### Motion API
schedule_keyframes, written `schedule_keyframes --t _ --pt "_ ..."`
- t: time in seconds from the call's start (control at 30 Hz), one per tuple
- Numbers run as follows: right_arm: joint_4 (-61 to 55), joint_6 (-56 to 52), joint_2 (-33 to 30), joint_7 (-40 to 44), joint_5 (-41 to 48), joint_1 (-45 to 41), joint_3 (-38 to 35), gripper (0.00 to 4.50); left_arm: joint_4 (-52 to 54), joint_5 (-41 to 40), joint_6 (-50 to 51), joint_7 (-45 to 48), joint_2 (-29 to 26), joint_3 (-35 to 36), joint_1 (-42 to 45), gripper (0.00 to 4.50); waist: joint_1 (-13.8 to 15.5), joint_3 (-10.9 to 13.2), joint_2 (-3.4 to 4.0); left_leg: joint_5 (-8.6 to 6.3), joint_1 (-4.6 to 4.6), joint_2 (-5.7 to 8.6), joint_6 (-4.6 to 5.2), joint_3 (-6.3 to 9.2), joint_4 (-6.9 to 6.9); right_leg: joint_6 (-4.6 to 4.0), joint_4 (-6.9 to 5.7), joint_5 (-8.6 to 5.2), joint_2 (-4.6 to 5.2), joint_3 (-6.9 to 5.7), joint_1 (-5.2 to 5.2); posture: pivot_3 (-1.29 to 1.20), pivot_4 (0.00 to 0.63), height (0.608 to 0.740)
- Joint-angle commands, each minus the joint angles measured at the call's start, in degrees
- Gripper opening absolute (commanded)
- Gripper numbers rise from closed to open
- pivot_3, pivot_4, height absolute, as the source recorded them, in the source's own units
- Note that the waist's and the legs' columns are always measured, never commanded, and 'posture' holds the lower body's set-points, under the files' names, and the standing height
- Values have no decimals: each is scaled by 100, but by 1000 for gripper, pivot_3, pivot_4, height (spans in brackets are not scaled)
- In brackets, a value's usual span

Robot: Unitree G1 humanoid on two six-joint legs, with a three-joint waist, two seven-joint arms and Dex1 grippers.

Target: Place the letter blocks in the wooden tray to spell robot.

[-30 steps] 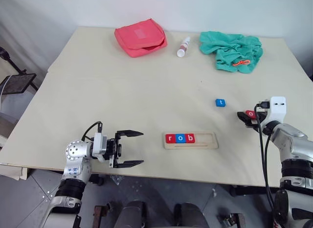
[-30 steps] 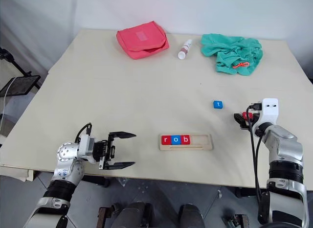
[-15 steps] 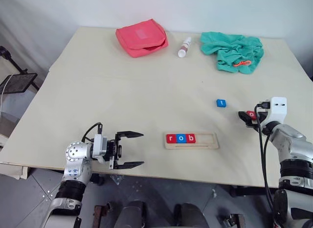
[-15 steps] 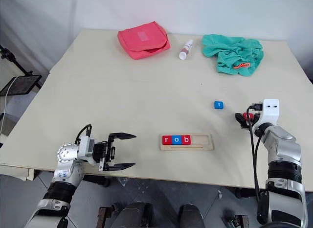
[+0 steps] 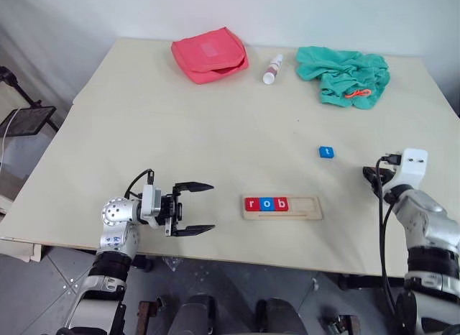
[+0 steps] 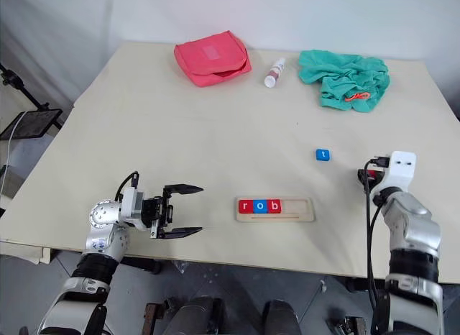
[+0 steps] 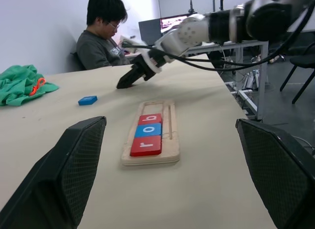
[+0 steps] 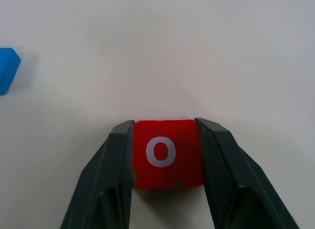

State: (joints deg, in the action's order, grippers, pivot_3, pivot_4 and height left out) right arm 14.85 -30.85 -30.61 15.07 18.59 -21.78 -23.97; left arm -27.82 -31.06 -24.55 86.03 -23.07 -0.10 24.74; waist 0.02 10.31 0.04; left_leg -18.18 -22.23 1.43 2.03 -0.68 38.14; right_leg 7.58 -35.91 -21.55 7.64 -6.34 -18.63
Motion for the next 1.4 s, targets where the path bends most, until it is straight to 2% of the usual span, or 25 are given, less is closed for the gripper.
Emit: schedule_keyframes --t 0.03,0.13,0.3,0.47,0.67,0.9,0.97,1.23,1.4 --pt "-1753 -605 168 -248 353 648 -222 1473 -30 -30 -24 535 -67 23 39 4500 -6 1 3 0 0 0 0 0 -2 0 -1 0 0 0 0 0 150 740" --pt "-3225 -1258 455 -513 672 1298 -254 1473 -89 -37 -17 574 -69 1 50 4500 -4 1 6 1 -3 -1 -2 0 -3 0 -2 0 -2 2 -4 0 150 740" --pt "-4570 -1930 884 -909 881 2001 -199 1473 -124 -41 5 616 46 -120 105 4500 -5 0 8 6 2 0 -7 -8 -1 0 0 0 -4 15 -3 0 150 740" --pt "-4884 -2097 1239 -1101 940 2358 -244 1473 -256 -34 -21 640 98 -183 234 4500 -2 0 8 6 3 3 -7 -7 -1 0 0 0 -5 20 -3 0 150 740" --pt "-4760 -2015 1245 -1081 887 2415 -250 1473 -335 -46 -75 647 126 -241 311 4500 -13 -1 8 6 6 3 -8 -7 -3 0 -1 0 -8 20 -4 0 150 740" --pt "-4941 -1958 1171 -942 912 2691 -229 3844 -306 -69 -88 647 106 -261 281 4500 -8 -1 8 7 6 4 -8 -6 -3 0 -2 0 -7 20 -3 0 150 740" --pt "-4971 -1956 777 -569 969 2734 -263 4469 -329 -73 -108 647 106 -254 281 4500 -8 -1 9 7 6 4 -8 -6 -3 0 -1 0 -6 21 -3 0 150 740" --pt "-4467 -1761 -1107 1153 925 2799 80 4469 -312 -39 -185 623 196 -233 180 4500 -3 0 9 7 6 4 -6 -12 -2 0 5 0 -6 18 1 0 150 740" --pt "-3093 -1028 -2811 3068 568 1984 1093 4469 -263 -19 -252 511 283 -236 108 4500 -11 1 9 9 7 2 -2 -29 -1 0 23 0 -7 6 4 0 150 740"
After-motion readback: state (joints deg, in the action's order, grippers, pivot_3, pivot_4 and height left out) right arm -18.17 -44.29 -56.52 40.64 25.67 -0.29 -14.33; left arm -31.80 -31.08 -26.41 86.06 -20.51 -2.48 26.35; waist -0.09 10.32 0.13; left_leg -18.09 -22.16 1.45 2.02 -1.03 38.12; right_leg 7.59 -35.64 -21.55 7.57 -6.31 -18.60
